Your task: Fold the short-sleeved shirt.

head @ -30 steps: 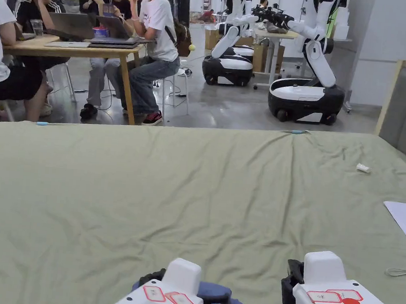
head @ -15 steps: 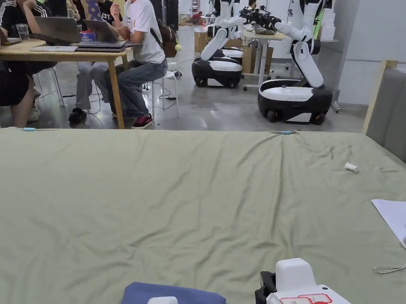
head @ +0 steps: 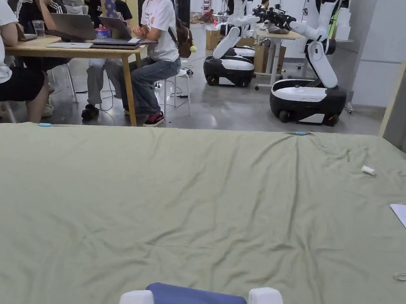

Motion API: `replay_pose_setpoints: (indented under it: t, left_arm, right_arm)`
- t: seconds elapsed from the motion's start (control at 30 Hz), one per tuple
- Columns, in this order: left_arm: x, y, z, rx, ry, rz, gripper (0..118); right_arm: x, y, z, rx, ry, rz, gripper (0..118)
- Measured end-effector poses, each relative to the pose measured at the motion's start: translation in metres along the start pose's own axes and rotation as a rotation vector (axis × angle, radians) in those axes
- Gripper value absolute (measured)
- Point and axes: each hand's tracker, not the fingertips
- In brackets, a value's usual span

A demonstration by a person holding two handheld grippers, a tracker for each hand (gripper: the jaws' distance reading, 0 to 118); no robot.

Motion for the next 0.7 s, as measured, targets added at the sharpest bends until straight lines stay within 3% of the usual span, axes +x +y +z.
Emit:
replay_pose_setpoints:
  t: [0.07,0.1,0.13,0.37,0.5,0.53,0.57,0.63,0.7]
  left_arm:
    - [-0.028,0.004,0.012,0.019,0.019,0.037,80]
    - [-0.043,0.005,0.015,0.018,0.029,0.065,103]
    - [-0.055,0.004,0.016,0.027,0.039,0.105,110]
    - [-0.125,-0.019,-0.016,-0.042,-0.327,0.546,108]
    - [-0.1,-0.031,-0.043,-0.047,-0.504,0.621,107]
    - [-0.095,-0.031,-0.048,-0.045,-0.487,0.635,101]
    - [-0.092,-0.032,-0.054,-0.045,-0.482,0.679,85]
    - [-0.107,-0.036,-0.077,-0.078,-0.331,0.683,26]
    - [-0.109,-0.031,-0.071,-0.07,-0.359,0.669,25]
  right_arm:
    - [0.002,-0.009,-0.014,-0.047,0.026,-0.033,0]
    - [0.006,-0.015,-0.022,-0.085,0.023,-0.051,0]
    - [0.008,-0.019,-0.028,-0.118,-0.02,-0.052,0]
    - [0.019,-0.02,-0.019,-0.091,-0.108,-0.042,0]
    - [0.014,-0.019,-0.017,-0.091,-0.123,-0.013,0]
    - [0.012,-0.019,-0.017,-0.088,-0.128,-0.001,0]
    - [0.009,-0.019,-0.017,-0.087,-0.142,0.023,0]
    - [-0.003,-0.016,-0.017,-0.088,-0.189,0.09,0]
    - [-0.013,-0.012,-0.016,-0.084,-0.192,0.112,0]
